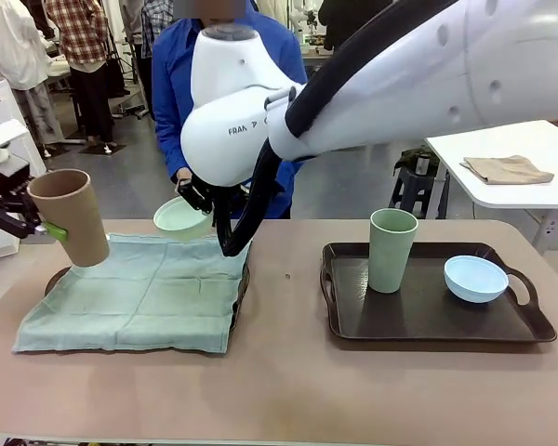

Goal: Set up a tray with a mat and arrange the tableware.
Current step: Place the Picnic Bowl and Reusable plastic cup back onto the Handle tray in front of the human's position.

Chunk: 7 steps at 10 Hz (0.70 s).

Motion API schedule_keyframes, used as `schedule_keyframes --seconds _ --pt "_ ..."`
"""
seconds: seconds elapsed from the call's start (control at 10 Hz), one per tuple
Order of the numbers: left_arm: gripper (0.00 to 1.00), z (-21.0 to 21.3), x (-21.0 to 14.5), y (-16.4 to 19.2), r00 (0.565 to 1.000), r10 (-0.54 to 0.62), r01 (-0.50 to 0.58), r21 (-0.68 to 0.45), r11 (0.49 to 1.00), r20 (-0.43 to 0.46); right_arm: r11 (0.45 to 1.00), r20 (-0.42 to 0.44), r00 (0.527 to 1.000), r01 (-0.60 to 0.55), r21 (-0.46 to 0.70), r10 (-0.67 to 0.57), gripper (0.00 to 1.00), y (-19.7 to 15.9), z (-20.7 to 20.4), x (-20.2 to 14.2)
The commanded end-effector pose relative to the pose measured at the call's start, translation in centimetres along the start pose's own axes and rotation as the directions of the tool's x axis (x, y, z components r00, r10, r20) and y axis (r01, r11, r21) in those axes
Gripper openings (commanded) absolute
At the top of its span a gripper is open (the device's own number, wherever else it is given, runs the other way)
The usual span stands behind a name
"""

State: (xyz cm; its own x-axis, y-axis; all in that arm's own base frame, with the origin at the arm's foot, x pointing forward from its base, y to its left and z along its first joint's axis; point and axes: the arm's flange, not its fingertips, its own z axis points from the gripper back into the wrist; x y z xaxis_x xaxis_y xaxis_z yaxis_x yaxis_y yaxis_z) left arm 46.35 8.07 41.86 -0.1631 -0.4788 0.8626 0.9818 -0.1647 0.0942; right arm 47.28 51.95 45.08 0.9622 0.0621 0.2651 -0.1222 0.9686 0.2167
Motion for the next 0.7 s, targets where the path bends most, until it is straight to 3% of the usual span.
schedule_keyframes --seconds 0.0,0.6 --pt "0.87 -0.5 -1.0 0.7 1.000 -0.017 0.015 0.053 0.998 0.024 0.999 -0.030 0.999 -0.020 0.035 0.021 0.06 0.7 -1.2 0.6" --pt "0.87 -3.0 -5.5 2.2 0.999 -0.036 0.035 0.087 0.996 0.009 0.998 -0.126 0.991 -0.033 0.059 0.041 0.06 -0.4 -6.6 -0.7"
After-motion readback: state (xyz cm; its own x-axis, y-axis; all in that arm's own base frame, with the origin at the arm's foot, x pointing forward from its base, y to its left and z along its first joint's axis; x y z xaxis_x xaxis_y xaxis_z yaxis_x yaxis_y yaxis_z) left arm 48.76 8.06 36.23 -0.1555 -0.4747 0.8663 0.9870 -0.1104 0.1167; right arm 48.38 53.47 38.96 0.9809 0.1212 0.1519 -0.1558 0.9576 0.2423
